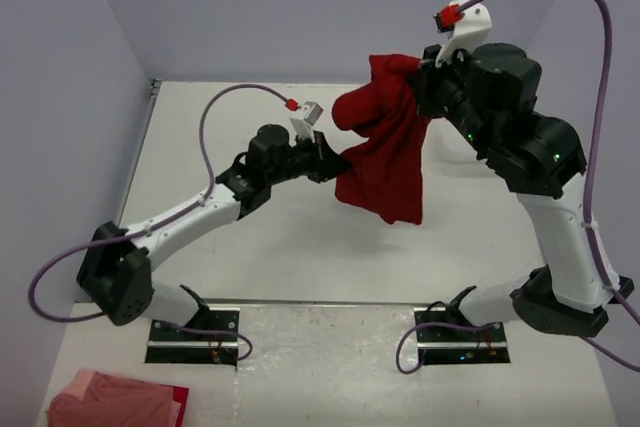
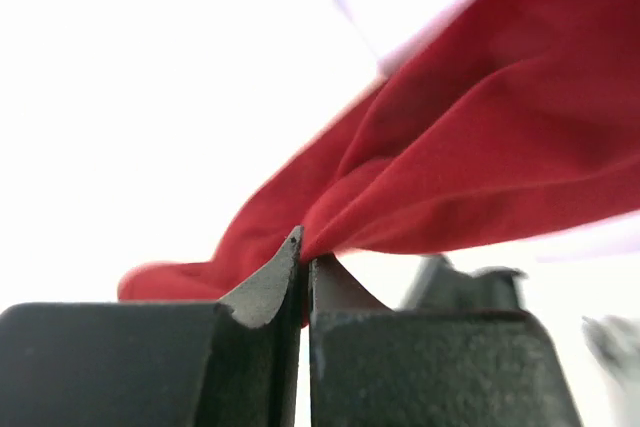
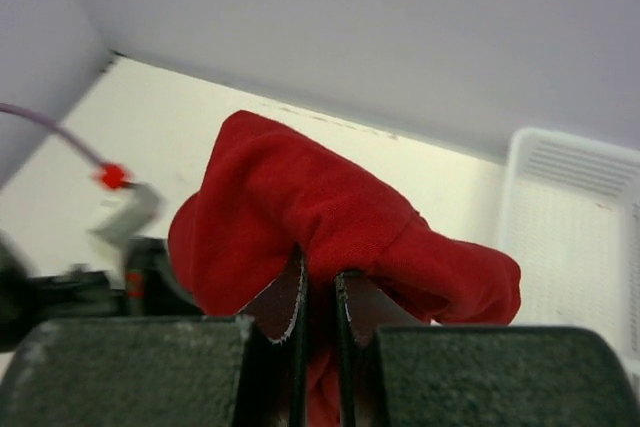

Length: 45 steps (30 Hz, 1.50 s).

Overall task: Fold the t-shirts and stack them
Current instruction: Move the tshirt to the center of the board

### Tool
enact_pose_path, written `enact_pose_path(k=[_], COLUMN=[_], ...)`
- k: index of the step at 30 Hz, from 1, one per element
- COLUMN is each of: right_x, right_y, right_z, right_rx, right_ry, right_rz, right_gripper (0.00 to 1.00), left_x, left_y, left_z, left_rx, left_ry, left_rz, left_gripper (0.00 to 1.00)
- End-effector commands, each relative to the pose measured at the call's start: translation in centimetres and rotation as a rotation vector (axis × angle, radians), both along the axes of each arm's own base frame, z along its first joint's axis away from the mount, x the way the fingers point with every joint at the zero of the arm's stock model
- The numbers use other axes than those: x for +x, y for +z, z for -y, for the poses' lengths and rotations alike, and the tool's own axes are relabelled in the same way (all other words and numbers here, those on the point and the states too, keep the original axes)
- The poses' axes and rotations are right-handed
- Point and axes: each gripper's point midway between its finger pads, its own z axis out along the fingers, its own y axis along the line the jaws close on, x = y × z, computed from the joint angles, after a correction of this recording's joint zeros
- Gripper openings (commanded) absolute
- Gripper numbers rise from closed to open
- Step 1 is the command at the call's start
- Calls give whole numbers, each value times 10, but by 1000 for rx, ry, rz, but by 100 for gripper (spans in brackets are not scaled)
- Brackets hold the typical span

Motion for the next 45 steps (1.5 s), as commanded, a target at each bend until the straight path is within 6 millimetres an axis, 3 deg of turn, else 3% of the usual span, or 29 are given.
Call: enact_pose_path(k=[1,3,4,8,13,18,21,23,26,27,30,31,32,33,34,35,36,37,38,39,42,43,44,45], right_x=[24,29,30,23,2,-36,-52,-55,-51,-50,-40,-32,-25,-17,-6,7,18,28,37,45,40,30,24,14], right_y=[-29,-47,-62,-106,-156,-185,-207,-224,-252,-261,-289,-294,-301,-310,-309,-309,-303,-302,-298,-286,-275,-272,-273,-289], right_z=[28,36,35,29,22,20,19,16,7,6,-1,-6,-2,-1,-3,6,9,13,25,29,34,31,29,30], right_rx=[-119,-164,-169,-175,-233,-260,-252,-254,-293,-303,-358,-348,-343,-360,-337,-328,-326,-323,-317,-318,-290,-255,-232,-236], right_ry=[-212,-281,-292,-291,-300,-276,-257,-248,-250,-262,-287,-291,-307,-306,-314,-345,-342,-360,-390,-403,-394,-354,-336,-321], right_rz=[-18,-51,-88,-231,-349,-432,-483,-513,-559,-576,-619,-611,-623,-635,-617,-611,-599,-600,-597,-568,-554,-569,-581,-615], right_gripper=[0,0,0,0,0,0,0,0,0,0,0,0,31,55,68,70,75,82,89,99,99,99,99,99], left_x=[14,8,5,1,-12,-25,-28,-24,-10,-5,13,21,29,37,49,57,63,71,76,79,85,84,82,81], left_y=[-20,-19,-8,7,11,26,25,14,-19,-38,-78,-84,-88,-97,-95,-94,-96,-84,-74,-66,-43,-43,-44,-48], left_z=[-120,-155,-171,-216,-244,-258,-268,-267,-250,-236,-226,-234,-238,-246,-268,-279,-293,-314,-324,-336,-339,-339,-338,-332], left_rx=[454,511,512,568,663,684,726,760,799,800,807,807,808,824,808,803,811,781,775,796,789,802,807,802], left_ry=[429,513,561,683,749,780,798,792,715,646,593,622,643,672,753,791,834,926,977,1045,1062,1040,1025,983], left_rz=[5,-32,-19,-34,-51,-48,-47,-53,-104,-149,-229,-257,-264,-289,-326,-333,-357,-380,-362,-335,-269,-256,-254,-255], left_gripper=[0,0,0,0,0,0,0,0,0,0,0,0,0,0,0,0,6,12,16,35,68,69,74,90])
